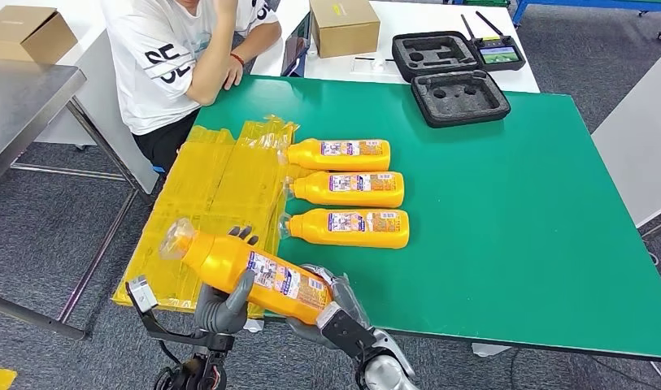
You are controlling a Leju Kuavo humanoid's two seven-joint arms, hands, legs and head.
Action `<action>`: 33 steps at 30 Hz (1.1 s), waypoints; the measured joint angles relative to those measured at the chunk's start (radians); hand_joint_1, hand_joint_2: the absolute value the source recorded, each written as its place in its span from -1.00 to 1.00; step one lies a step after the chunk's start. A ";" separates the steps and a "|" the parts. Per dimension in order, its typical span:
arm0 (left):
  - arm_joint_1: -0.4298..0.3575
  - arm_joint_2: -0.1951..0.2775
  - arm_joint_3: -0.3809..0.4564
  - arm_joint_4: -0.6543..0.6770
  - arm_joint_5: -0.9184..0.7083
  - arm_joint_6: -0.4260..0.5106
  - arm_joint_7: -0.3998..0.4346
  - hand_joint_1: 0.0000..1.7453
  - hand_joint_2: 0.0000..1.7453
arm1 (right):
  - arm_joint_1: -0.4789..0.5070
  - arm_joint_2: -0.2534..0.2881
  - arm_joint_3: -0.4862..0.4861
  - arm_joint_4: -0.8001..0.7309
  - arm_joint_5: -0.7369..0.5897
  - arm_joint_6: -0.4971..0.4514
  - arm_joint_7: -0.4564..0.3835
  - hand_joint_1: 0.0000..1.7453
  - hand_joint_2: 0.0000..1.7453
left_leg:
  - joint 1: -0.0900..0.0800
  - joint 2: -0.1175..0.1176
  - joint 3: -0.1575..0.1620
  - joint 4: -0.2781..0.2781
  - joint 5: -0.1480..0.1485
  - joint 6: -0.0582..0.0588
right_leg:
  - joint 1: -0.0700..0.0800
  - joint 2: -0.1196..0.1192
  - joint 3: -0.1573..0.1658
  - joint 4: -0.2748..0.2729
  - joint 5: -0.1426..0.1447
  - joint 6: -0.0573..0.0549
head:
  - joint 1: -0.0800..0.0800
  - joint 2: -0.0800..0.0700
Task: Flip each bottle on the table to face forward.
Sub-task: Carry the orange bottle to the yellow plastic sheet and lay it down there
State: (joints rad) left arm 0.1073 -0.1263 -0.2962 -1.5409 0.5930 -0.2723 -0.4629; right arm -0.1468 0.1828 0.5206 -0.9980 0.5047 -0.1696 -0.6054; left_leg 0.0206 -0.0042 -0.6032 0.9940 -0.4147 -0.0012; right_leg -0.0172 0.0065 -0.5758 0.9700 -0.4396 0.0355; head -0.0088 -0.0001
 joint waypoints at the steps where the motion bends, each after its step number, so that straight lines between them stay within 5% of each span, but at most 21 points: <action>1: -0.003 0.000 -0.001 0.002 -0.003 -0.002 -0.001 1.00 1.00 | -0.002 0.001 0.001 0.003 0.001 0.000 0.000 1.00 1.00 | 0.000 0.000 0.000 0.000 0.000 0.000 | 0.000 0.000 0.000 0.000 0.000 0.000 | 0.000 0.000; 15: -0.037 0.000 -0.028 0.007 -0.172 0.087 -0.040 1.00 1.00 | -0.013 0.010 0.001 0.028 0.004 0.000 0.015 1.00 1.00 | 0.000 0.000 0.000 0.000 0.000 0.000 | 0.000 0.000 0.000 0.000 0.000 0.000 | 0.000 0.000; 18: -0.051 0.000 -0.030 0.014 -0.175 0.096 -0.040 1.00 1.00 | -0.019 0.013 0.000 0.034 0.004 -0.001 0.016 -0.49 1.00 | 0.000 0.000 0.000 0.000 0.000 0.000 | 0.000 0.000 0.000 0.000 0.000 0.000 | 0.000 0.000; 19: -0.057 0.000 -0.031 0.018 -0.177 0.103 -0.041 1.00 1.00 | -0.021 0.014 0.000 0.036 0.003 -0.003 0.017 -0.99 0.50 | 0.000 0.000 0.000 0.000 0.000 0.000 | 0.000 0.000 0.000 0.000 0.000 0.000 | 0.000 0.000; 22: -0.075 0.000 -0.032 0.027 -0.191 0.139 -0.048 1.00 1.00 | -0.023 0.018 -0.002 0.036 -0.005 -0.016 0.010 -1.00 -1.00 | 0.000 0.000 0.000 0.000 0.000 0.000 | 0.000 0.000 0.000 0.000 0.000 0.000 | 0.000 0.000; 33: -0.086 0.000 0.005 0.031 -0.191 0.199 -0.067 1.00 1.00 | 0.020 0.011 -0.009 -0.078 -0.072 -0.016 -0.018 -1.00 -1.00 | 0.000 0.000 0.000 0.000 0.000 0.000 | 0.000 0.000 0.000 0.000 0.000 0.000 | 0.000 0.000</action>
State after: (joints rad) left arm 0.0209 -0.1267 -0.2914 -1.5095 0.4017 -0.0728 -0.5303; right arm -0.1267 0.1938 0.5112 -1.0762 0.4326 -0.1858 -0.6233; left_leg 0.0206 -0.0044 -0.6037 0.9941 -0.4145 -0.0013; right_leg -0.0172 0.0063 -0.5755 0.9702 -0.4396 0.0356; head -0.0084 0.0000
